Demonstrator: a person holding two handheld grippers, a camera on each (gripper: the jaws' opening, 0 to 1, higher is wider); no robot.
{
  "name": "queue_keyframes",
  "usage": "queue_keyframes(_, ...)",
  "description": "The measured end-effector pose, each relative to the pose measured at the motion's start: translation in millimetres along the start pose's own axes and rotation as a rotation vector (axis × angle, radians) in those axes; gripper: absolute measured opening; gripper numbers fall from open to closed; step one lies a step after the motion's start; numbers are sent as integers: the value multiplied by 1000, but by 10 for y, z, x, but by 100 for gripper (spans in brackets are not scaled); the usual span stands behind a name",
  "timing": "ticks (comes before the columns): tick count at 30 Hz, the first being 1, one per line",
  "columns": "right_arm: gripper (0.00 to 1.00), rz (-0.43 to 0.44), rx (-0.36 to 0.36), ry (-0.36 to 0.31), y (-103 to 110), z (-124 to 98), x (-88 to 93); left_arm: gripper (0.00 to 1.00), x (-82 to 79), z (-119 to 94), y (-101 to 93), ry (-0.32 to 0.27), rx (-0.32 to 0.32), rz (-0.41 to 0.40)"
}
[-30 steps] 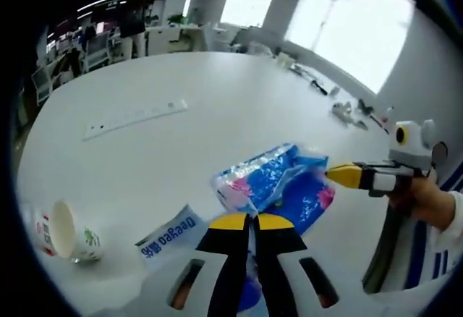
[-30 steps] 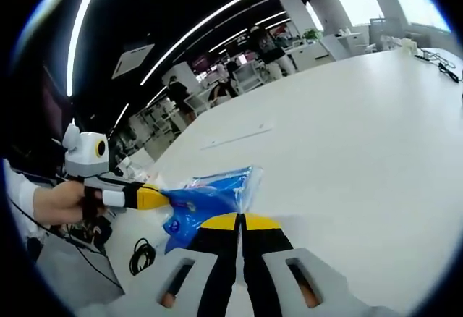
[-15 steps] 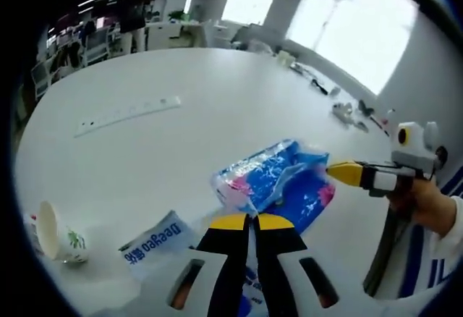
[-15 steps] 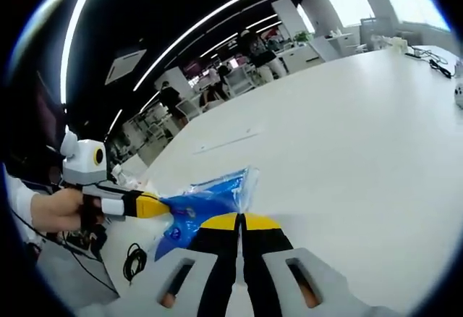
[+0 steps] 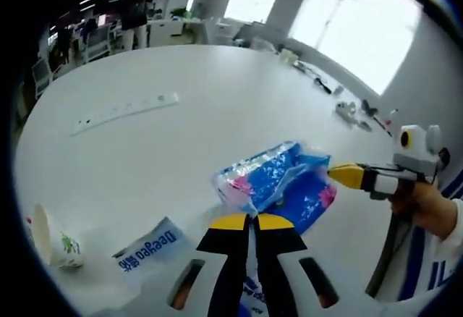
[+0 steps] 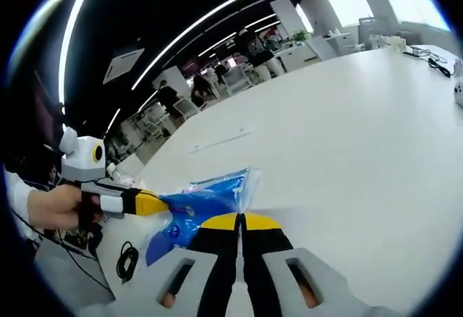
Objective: Arrange the tabletop items into an orderly group along one side of the table until the central work area is clear of visible clutter.
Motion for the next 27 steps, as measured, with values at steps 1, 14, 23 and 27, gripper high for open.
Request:
queue_keyframes(1, 0, 0, 0, 0, -9, 10, -6, 0, -8, 18, -8, 2, -2, 21)
queue_keyframes(14, 0, -10, 5, 28, -148, 156, -53, 0, 18, 208, 65, 16, -9, -37)
queue_keyframes(23, 0, -10, -1, 29, -200, 246, -137, 0, 5, 311, 113, 21, -14, -50)
queue_keyframes(27, 0, -10, 0, 33, -226, 268, -144, 0, 10, 351, 124, 24, -13, -52)
Point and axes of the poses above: the point that each gripper's makers call its tool centre point, and the gripper's own axes: z roughly forward along the fingers, y roughly to its left, x roughly out of its underside, the point moved 9 cm from there along -z, roughly backward along the fingers, and after that the axes turned 14 degrees about z, right-handed, at the moved point
